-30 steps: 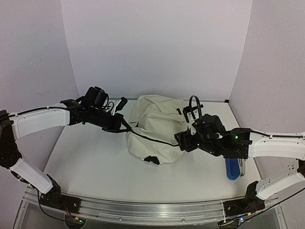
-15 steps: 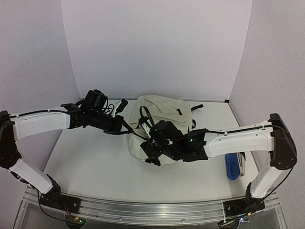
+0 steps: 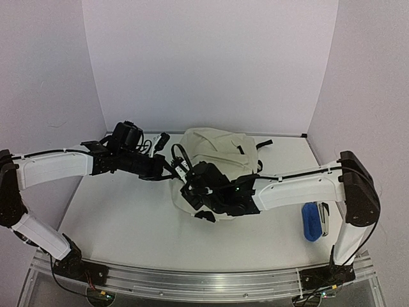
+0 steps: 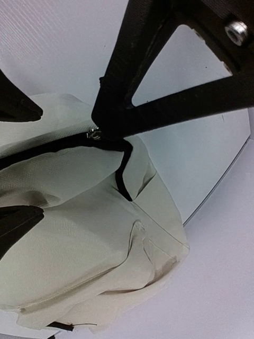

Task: Pack the student bag
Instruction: Zip the student bag at the center of the board.

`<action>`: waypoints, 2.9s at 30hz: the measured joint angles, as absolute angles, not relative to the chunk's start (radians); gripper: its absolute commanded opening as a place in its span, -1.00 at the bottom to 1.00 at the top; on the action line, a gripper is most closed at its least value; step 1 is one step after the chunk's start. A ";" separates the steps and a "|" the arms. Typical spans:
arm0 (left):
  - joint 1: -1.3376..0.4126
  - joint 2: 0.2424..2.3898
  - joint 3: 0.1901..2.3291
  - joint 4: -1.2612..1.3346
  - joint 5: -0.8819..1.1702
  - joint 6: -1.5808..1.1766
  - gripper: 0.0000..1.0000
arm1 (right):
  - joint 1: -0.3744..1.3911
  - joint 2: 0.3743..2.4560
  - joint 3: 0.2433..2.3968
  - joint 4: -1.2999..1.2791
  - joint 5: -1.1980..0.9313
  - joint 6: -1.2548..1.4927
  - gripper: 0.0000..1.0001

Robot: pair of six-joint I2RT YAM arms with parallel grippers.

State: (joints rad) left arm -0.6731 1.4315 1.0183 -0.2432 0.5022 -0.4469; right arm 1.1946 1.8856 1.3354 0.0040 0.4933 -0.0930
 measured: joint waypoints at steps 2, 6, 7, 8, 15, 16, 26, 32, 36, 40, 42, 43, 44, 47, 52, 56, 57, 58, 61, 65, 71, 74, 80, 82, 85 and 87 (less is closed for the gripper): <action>-0.673 1.431 1.018 -0.242 0.502 -0.447 -1.00 | 1.195 1.889 1.335 0.008 0.491 -0.102 -0.79; -0.673 1.431 1.018 -0.241 0.498 -0.446 -1.00 | 1.193 1.890 1.335 0.008 0.489 -0.111 -1.00; -0.673 1.431 1.018 -0.241 0.493 -0.446 -1.00 | 1.192 1.890 1.334 0.008 0.487 -0.112 -1.00; -0.673 1.431 1.018 -0.242 0.487 -0.445 -1.00 | 1.192 1.890 1.331 0.010 0.485 -0.112 -1.00; -0.682 1.445 1.052 -0.290 0.450 -0.414 -1.00 | 1.222 1.806 1.235 0.016 0.485 -0.071 -1.00; -0.684 1.451 1.064 -0.295 0.451 -0.411 -1.00 | 1.229 1.787 1.223 0.010 0.485 -0.056 -1.00; -0.704 1.494 1.113 -0.319 0.463 -0.389 -1.00 | 1.307 1.673 1.132 -0.067 0.499 0.115 -1.00; -0.705 1.491 1.113 -0.341 0.448 -0.390 -1.00 | 1.314 1.620 1.093 -0.087 0.506 0.172 -1.00; -0.703 1.480 1.113 -0.343 0.422 -0.390 -1.00 | 1.314 1.580 1.077 -0.112 0.501 0.193 -1.00; -0.700 1.474 1.113 -0.343 0.414 -0.390 -1.00 | 1.314 1.557 1.077 -0.129 0.482 0.210 -1.00; -0.695 1.474 1.113 -0.344 0.416 -0.390 -1.00 | 1.314 1.546 1.077 -0.138 0.468 0.218 -1.00; -0.691 1.475 1.113 -0.343 0.417 -0.390 -1.00 | 1.314 1.541 1.077 -0.140 0.463 0.222 -1.00; -0.687 1.476 1.113 -0.342 0.419 -0.391 -0.99 | 1.314 1.534 1.077 -0.144 0.456 0.226 -1.00; -0.671 1.495 1.113 -0.337 0.428 -0.392 -0.99 | 1.314 1.512 1.077 -0.159 0.436 0.238 -1.00; -0.648 1.556 1.113 -0.303 0.475 -0.394 -1.00 | 1.314 1.494 1.077 -0.185 0.395 0.256 -1.00; -0.635 1.588 1.113 -0.274 0.514 -0.398 -1.00 | 1.315 1.494 1.077 -0.202 0.376 0.271 -1.00; -0.630 1.598 1.113 -0.269 0.525 -0.400 -0.99 | 1.315 1.494 1.077 -0.205 0.374 0.274 -1.00; -0.625 1.607 1.113 -0.264 0.533 -0.402 -1.00 | 1.316 1.494 1.077 -0.207 0.373 0.278 -1.00; -0.611 1.625 1.113 -0.260 0.562 -0.415 -1.00 | 1.320 1.494 1.077 -0.211 0.373 0.287 -1.00; -0.603 1.626 1.113 -0.261 0.575 -0.423 -1.00 | 1.322 1.494 1.077 -0.213 0.377 0.295 -1.00; -0.601 1.626 1.113 -0.268 0.566 -0.424 -1.00 | 1.323 1.494 1.077 -0.215 0.379 0.302 -1.00; -0.595 1.622 1.113 -0.286 0.564 -0.424 -1.00 | 1.324 1.494 1.082 -0.220 0.377 0.306 -1.00; -0.570 1.617 1.112 -0.306 0.581 -0.423 -1.00 | 1.326 1.494 1.101 -0.226 0.373 0.315 -1.00; -0.560 1.616 1.103 -0.290 0.618 -0.419 -1.00 | 1.330 1.494 1.101 -0.230 0.380 0.322 -1.00; -0.541 1.608 1.057 -0.251 0.677 -0.418 -1.00 | 1.339 1.494 1.101 -0.235 0.388 0.334 -1.00; -0.539 1.602 1.038 -0.251 0.680 -0.418 -1.00 | 1.343 1.494 1.101 -0.238 0.379 0.339 -1.00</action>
